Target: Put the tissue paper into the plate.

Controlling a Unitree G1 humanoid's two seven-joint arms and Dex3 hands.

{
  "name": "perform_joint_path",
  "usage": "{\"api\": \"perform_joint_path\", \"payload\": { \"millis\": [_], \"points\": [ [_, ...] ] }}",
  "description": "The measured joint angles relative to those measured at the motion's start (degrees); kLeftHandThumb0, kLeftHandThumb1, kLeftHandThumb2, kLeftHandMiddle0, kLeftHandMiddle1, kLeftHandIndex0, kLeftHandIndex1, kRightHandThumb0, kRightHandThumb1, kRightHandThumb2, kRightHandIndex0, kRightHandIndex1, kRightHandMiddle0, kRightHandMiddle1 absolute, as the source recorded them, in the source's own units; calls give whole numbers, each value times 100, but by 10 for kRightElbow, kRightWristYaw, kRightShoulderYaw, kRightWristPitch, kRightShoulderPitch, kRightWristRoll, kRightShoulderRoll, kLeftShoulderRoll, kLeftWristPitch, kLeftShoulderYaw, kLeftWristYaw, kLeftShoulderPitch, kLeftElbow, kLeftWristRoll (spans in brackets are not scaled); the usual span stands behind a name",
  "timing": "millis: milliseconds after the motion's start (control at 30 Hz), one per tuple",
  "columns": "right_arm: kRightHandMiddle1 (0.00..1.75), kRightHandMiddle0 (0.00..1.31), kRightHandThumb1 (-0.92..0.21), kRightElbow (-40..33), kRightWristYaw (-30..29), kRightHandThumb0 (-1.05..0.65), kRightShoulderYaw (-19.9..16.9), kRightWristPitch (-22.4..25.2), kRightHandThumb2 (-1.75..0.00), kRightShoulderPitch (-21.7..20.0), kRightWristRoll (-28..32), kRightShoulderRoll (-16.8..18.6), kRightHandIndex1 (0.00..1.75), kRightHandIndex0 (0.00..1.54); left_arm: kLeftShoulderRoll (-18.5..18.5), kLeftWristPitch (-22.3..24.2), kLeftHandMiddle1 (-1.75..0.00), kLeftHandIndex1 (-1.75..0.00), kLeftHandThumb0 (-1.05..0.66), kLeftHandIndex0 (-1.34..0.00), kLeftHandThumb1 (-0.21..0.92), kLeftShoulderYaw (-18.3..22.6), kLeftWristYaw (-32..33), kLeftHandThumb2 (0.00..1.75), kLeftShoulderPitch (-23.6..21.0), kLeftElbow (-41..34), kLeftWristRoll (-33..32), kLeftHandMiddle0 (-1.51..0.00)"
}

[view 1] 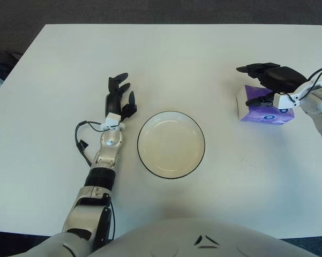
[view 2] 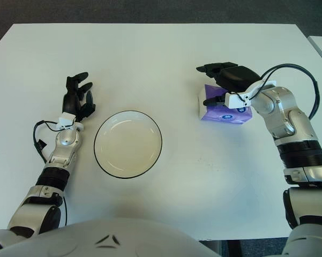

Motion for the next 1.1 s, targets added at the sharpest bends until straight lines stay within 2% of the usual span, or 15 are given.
{"api": "perform_joint_path", "payload": {
  "millis": [500,1100],
  "points": [
    [0,0,-92,-6,14,-105,-2,-2,-29,-2,-8,-22,0,0,2,0,-67,-93,-67,0,92,0,-5,78,0,0,-2,-27],
    [0,0,-92,-30,52,-105,-7,40,-11,-3,-9,-45,0,0,3,1,-67,-94,-67,0,92,0,-5,76,0,0,-3,-26]
  ]
}}
